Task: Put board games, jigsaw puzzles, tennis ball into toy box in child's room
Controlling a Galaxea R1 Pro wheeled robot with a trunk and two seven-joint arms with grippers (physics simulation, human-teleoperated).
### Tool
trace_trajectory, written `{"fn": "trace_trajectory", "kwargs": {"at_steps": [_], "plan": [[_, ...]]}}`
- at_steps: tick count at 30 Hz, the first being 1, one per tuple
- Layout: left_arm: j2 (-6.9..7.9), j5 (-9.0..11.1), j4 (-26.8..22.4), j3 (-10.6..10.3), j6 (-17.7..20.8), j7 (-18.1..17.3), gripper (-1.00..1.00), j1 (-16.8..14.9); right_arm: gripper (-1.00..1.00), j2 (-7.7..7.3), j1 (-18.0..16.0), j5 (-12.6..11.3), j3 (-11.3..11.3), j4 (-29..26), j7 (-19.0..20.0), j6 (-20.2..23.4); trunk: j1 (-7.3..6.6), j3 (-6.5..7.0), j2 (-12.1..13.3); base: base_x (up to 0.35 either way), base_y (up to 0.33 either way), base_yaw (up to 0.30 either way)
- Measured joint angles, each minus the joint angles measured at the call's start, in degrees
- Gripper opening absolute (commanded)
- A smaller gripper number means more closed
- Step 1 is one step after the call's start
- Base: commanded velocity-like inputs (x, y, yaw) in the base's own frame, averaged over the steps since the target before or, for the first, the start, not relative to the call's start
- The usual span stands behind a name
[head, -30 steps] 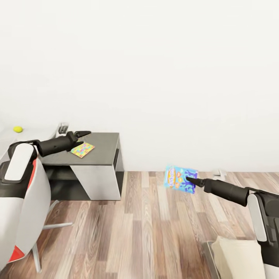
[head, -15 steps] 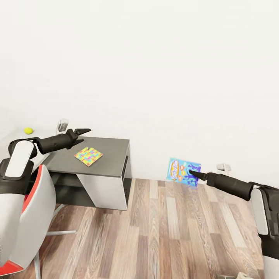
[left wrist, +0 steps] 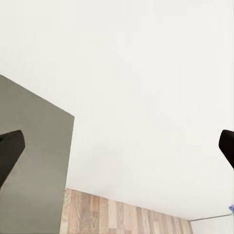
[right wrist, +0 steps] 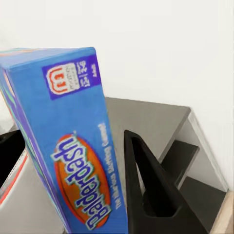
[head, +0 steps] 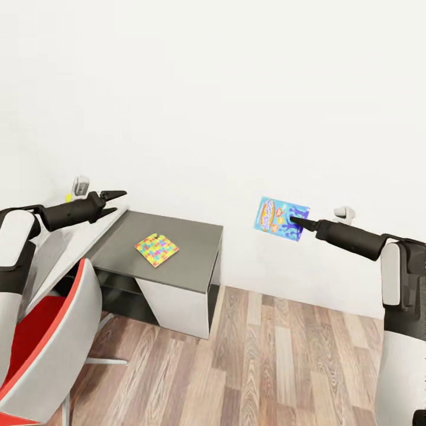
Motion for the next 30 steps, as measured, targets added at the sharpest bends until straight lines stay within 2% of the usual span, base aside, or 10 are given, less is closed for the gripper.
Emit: {"fn": "trace_trajectory", "kwargs": {"at_steps": [5, 12, 18, 19, 24, 30], "plan": [[1.97, 3.8, -0.9, 0.0, 0.0, -0.4, 1.00, 0.4, -1.00, 0.56, -3.5, 0.0, 0.4, 3.3, 0.0, 0.1, 0.02, -0.09, 0.0, 0.184, 0.000, 0.279], [3.23, 5.7, -2.3, 0.2, 0.0, -0.5, 1.00, 2.1, -1.00, 2.56, -6.5, 0.3, 1.9, 6.0, -1.9, 0.0, 0.03, -0.25, 0.0, 0.063, 0.000, 0.279], [4.10, 7.2, -3.4, 2.3, 0.1, -0.5, 1.00, 4.5, -1.00, 5.51, -8.3, 0.3, 4.9, 6.7, -6.4, 0.0, 0.04, -0.41, 0.0, 0.015, 0.000, 0.279], [4.11, 7.2, -3.4, 2.4, 0.1, -0.5, 1.00, 4.5, -1.00, 5.52, -8.3, 0.4, 5.0, 6.7, -6.4, 0.0, 0.03, -0.44, 0.0, 0.008, 0.000, 0.279], [5.19, 9.2, -5.1, 3.9, 0.3, -0.1, 1.00, 6.7, -1.00, 8.66, -9.5, 0.2, 6.5, 6.9, -8.7, 0.0, 0.03, -0.57, 0.0, 0.004, 0.000, 0.279], [6.59, 9.8, -10.1, 6.8, 0.3, 3.4, 1.00, 9.8, -1.00, 10.82, -11.3, 0.3, 7.7, 7.7, -10.5, 0.0, 0.03, -0.74, 0.0, 0.001, 0.000, 0.276]]}}
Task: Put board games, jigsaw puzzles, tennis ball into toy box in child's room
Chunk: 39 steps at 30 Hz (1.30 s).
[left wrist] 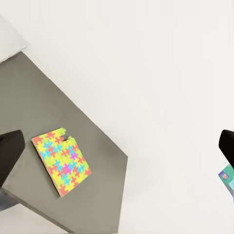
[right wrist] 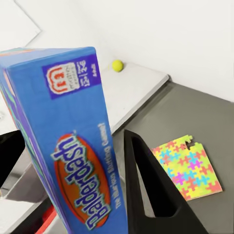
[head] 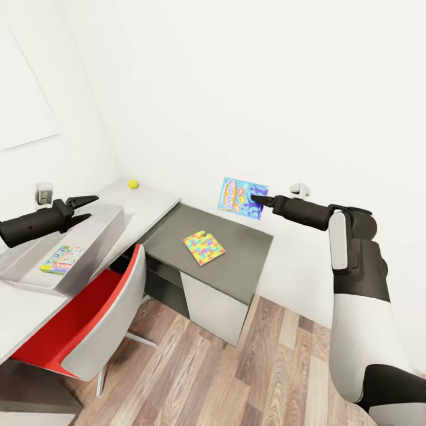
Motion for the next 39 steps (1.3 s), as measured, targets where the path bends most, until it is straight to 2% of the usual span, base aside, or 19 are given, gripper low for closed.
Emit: {"fn": "trace_trajectory", "kwargs": {"at_steps": [3, 10, 15, 29, 31, 39], "plan": [[1.06, 0.5, -1.7, 0.5, 0.0, 1.3, 1.00, 0.9, -1.00, 0.48, -0.6, 0.1, 0.5, 0.2, -1.0, 0.0, 0.00, -0.09, 0.0, 0.001, 0.000, 0.274], [4.13, 6.0, -4.2, 1.2, -0.1, 3.5, 1.00, 2.3, -1.00, 2.96, -1.6, 0.0, 1.5, 0.5, -4.4, 0.0, 0.00, -0.32, 0.0, 0.000, 0.000, 0.272], [5.03, 8.0, -4.6, 1.4, -0.2, 4.0, 1.00, 2.6, -1.00, 3.92, -1.8, 0.1, 1.7, 0.9, -5.5, 0.0, 0.00, -0.49, 0.0, 0.000, 0.000, 0.271], [5.51, 8.9, -4.7, 2.3, -0.2, 4.3, 1.00, 3.8, -1.00, 4.50, -1.8, 0.1, 2.0, 1.4, -6.1, 0.0, 0.00, -1.00, 0.0, 0.009, 0.000, 0.262], [5.57, 9.0, -4.7, 3.0, -0.2, 4.3, 1.00, 4.2, -1.00, 4.56, -1.8, -0.1, 2.1, 1.4, -6.1, 0.0, -0.03, -1.09, 0.0, 0.189, 0.000, 0.241], [5.87, 8.9, -4.7, 3.4, -0.2, 4.3, 1.00, 4.4, -1.00, 4.55, -1.7, 0.1, 2.2, 1.4, -6.1, 0.0, -0.03, -1.40, 0.0, 0.273, 0.000, 0.236]]}}
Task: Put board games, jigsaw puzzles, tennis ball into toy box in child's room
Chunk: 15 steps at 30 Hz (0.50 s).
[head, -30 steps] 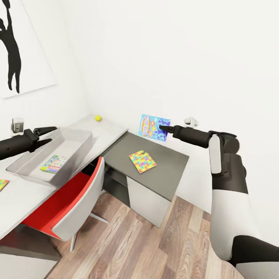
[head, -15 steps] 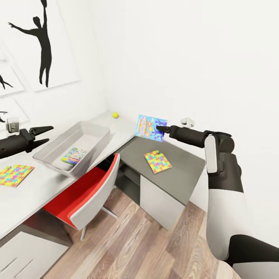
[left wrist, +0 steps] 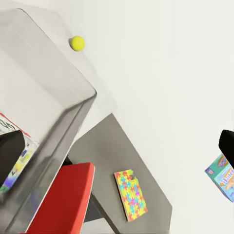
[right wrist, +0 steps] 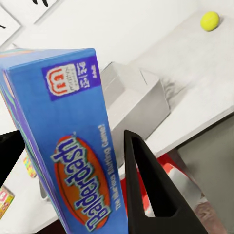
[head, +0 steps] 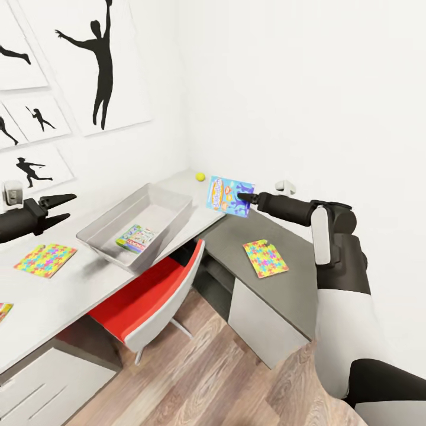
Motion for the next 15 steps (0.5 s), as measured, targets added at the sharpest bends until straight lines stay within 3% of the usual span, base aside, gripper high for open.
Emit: {"fn": "trace_trajectory", "kwargs": {"at_steps": [15], "plan": [[0.46, -0.4, 0.0, 0.1, -0.1, 0.0, 1.00, 0.1, -1.00, -0.02, 0.0, 0.1, 0.0, 0.1, 0.0, 0.0, 0.00, -0.54, 0.0, 0.319, 0.000, 0.234]]}}
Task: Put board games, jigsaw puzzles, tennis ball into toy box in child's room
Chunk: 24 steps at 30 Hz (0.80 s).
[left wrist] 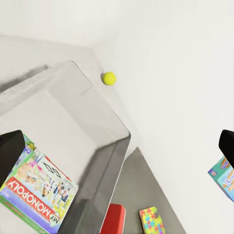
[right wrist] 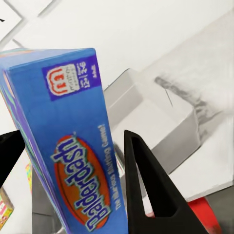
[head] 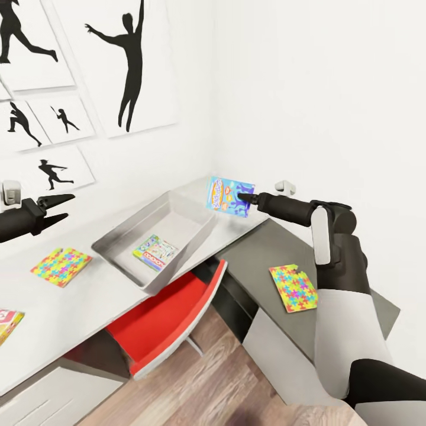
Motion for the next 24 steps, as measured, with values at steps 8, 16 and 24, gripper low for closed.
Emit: {"fn": "trace_trajectory", "kwargs": {"at_steps": [8, 16, 24], "plan": [[-0.09, -0.1, 0.0, -0.1, -0.1, 0.2, 1.00, 0.1, -1.00, -0.07, 0.0, -0.1, 0.0, 0.0, 0.0, 0.0, 0.02, -0.28, 0.0, 0.115, 0.000, 0.234], [-0.24, -0.1, 0.0, -0.2, -0.1, 0.3, 1.00, 0.2, -1.00, -0.09, -0.1, 0.0, -0.1, 0.3, 0.0, 0.0, 0.03, -0.57, 0.0, 0.019, 0.000, 0.234], [-0.37, 0.2, 0.0, -0.1, -0.1, 0.2, 1.00, 0.3, -1.00, -0.09, -0.1, 0.0, -0.1, 0.6, -0.1, 0.0, 0.03, -0.85, 0.0, 0.003, 0.000, 0.234]]}}
